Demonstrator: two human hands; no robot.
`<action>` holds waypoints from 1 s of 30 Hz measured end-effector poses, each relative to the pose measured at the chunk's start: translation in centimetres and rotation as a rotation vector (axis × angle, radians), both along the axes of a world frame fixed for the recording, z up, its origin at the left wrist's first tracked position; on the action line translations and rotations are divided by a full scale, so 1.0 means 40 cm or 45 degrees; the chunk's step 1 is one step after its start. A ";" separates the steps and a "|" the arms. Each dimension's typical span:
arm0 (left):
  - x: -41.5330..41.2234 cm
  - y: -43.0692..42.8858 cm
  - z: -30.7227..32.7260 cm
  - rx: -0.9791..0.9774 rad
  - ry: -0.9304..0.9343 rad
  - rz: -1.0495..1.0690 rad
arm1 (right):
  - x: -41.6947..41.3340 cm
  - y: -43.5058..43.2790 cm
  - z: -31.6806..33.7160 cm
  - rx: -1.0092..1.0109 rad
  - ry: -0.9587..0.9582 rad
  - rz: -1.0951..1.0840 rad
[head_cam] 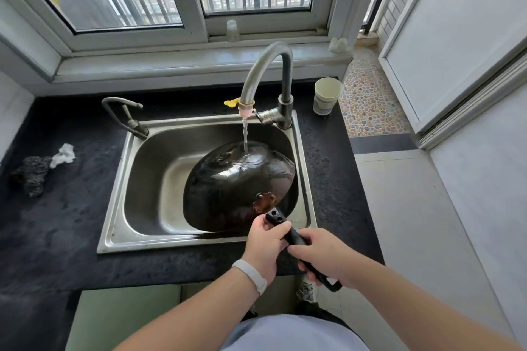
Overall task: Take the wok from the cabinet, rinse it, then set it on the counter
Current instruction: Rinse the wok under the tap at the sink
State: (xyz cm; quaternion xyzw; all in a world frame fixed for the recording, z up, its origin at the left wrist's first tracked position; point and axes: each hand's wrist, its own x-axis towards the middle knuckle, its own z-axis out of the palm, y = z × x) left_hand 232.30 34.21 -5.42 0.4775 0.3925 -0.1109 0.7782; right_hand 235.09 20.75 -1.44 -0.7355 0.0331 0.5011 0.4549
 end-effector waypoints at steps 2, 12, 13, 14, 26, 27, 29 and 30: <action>0.001 -0.004 -0.004 0.014 0.001 -0.007 | -0.004 -0.006 -0.001 0.018 -0.029 -0.001; 0.010 -0.024 -0.006 0.053 0.012 -0.067 | 0.006 -0.037 0.004 0.029 -0.030 -0.005; 0.010 -0.025 -0.005 0.049 0.014 -0.065 | 0.007 -0.039 0.005 0.032 -0.027 -0.004; 0.011 -0.027 -0.005 0.049 0.017 -0.064 | 0.007 -0.042 0.006 0.036 -0.022 -0.005; 0.047 -0.019 0.022 0.153 -0.015 -0.038 | 0.045 -0.028 0.031 0.090 0.054 -0.065; 0.053 -0.015 0.024 0.172 -0.013 -0.033 | 0.052 -0.023 0.034 0.098 0.069 -0.069; 0.065 -0.008 0.029 0.211 -0.005 -0.029 | 0.063 -0.013 0.040 0.131 0.114 -0.094; 0.069 -0.004 0.033 0.227 0.000 -0.034 | 0.067 -0.008 0.042 0.148 0.136 -0.112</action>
